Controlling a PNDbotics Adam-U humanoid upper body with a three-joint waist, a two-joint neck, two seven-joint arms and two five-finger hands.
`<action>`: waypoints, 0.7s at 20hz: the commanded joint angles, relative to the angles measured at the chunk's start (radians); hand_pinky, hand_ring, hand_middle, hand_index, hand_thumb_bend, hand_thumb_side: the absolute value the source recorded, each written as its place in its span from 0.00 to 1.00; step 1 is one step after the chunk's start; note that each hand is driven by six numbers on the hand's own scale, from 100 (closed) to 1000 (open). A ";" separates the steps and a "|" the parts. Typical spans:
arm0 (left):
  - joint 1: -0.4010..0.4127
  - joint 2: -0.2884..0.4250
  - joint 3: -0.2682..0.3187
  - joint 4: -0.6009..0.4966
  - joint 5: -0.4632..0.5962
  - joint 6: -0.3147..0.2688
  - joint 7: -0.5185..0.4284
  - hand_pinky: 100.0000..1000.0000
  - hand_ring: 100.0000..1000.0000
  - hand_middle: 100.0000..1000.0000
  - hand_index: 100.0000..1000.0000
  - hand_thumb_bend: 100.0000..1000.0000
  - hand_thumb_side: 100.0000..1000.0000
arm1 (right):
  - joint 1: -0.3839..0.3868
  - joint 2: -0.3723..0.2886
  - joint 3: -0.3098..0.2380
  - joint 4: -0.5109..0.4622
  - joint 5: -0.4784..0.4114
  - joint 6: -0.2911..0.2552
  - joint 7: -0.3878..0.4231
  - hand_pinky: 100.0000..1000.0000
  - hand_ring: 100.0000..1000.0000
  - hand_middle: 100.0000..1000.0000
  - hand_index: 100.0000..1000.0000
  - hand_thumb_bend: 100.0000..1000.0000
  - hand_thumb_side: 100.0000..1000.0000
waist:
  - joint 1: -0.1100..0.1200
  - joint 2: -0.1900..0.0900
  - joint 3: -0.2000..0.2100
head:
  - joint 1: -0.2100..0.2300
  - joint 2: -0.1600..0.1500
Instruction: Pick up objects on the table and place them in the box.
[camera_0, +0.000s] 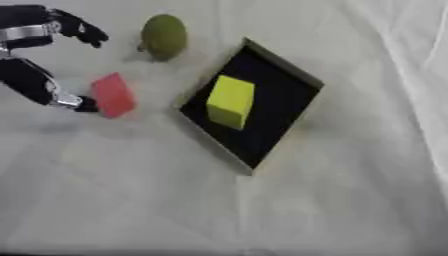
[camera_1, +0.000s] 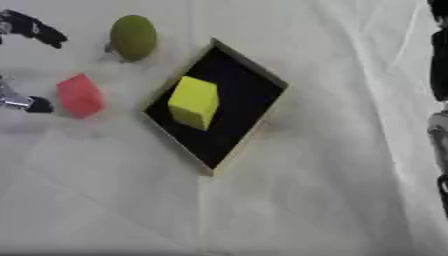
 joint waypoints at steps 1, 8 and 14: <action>-0.014 0.012 0.024 0.047 -0.039 0.015 0.044 0.94 0.89 0.78 0.93 0.64 0.42 | -0.005 -0.012 -0.005 -0.020 0.003 0.004 0.003 0.82 0.86 0.68 0.75 0.00 0.63 | -0.018 -0.031 -0.001 | 0.006 -0.013; -0.026 -0.026 0.013 0.148 -0.030 0.031 0.043 0.95 0.89 0.78 0.94 0.64 0.51 | -0.003 -0.004 -0.002 -0.020 0.002 0.008 0.010 0.82 0.86 0.68 0.75 0.00 0.63 | -0.020 -0.024 -0.009 | 0.010 -0.015; -0.032 -0.016 0.017 0.132 0.009 0.024 -0.016 0.95 0.89 0.77 0.94 0.65 0.54 | -0.001 -0.004 -0.001 -0.020 0.003 0.013 0.012 0.82 0.86 0.68 0.75 0.00 0.63 | -0.016 -0.020 -0.008 | 0.008 -0.008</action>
